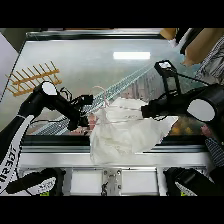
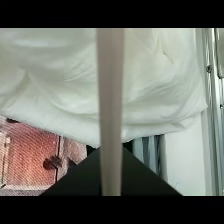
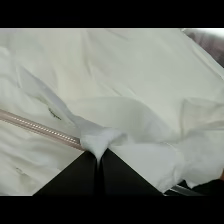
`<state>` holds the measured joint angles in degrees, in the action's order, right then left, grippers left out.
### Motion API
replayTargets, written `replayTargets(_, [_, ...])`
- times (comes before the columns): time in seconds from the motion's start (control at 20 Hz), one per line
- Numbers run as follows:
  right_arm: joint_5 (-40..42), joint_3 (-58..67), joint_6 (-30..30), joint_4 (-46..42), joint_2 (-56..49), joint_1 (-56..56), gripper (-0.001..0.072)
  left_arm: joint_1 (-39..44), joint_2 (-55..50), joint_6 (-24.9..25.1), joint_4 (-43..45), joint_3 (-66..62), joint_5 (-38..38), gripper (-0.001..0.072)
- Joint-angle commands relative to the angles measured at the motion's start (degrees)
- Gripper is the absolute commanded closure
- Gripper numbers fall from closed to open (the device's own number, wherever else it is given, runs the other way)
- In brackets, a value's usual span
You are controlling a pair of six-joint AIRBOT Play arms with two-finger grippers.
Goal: Fold the clothes and pants, and hang the long-sleeved shirts on hangers.
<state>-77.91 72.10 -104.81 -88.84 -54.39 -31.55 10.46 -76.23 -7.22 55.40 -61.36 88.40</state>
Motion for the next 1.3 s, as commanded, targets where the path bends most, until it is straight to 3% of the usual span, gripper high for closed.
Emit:
replayTargets(0.0, [5.11, 0.07, -0.26, 1.60, -0.04, -4.24, 0.0697, 0.04, -0.02, -0.07, -0.09, -0.04, -0.15, 0.0695])
replayTargets(0.7, [22.21, 0.04, -6.78, 5.11, -4.94, -16.41, 0.0697, 0.04, -0.02, -0.33, -0.15, -0.04, -1.62, 0.0695])
replayTargets(1.2, [23.06, 0.07, -7.74, 5.66, -6.80, -16.63, 0.0682, 0.04, -0.02, -0.33, -0.15, -0.04, -1.49, 0.0695])
replayTargets(1.25, [23.06, 0.07, -7.74, 6.12, -6.80, -16.63, 0.0653, 0.04, -0.02, -0.33, -0.15, -0.04, -1.49, 0.0695])
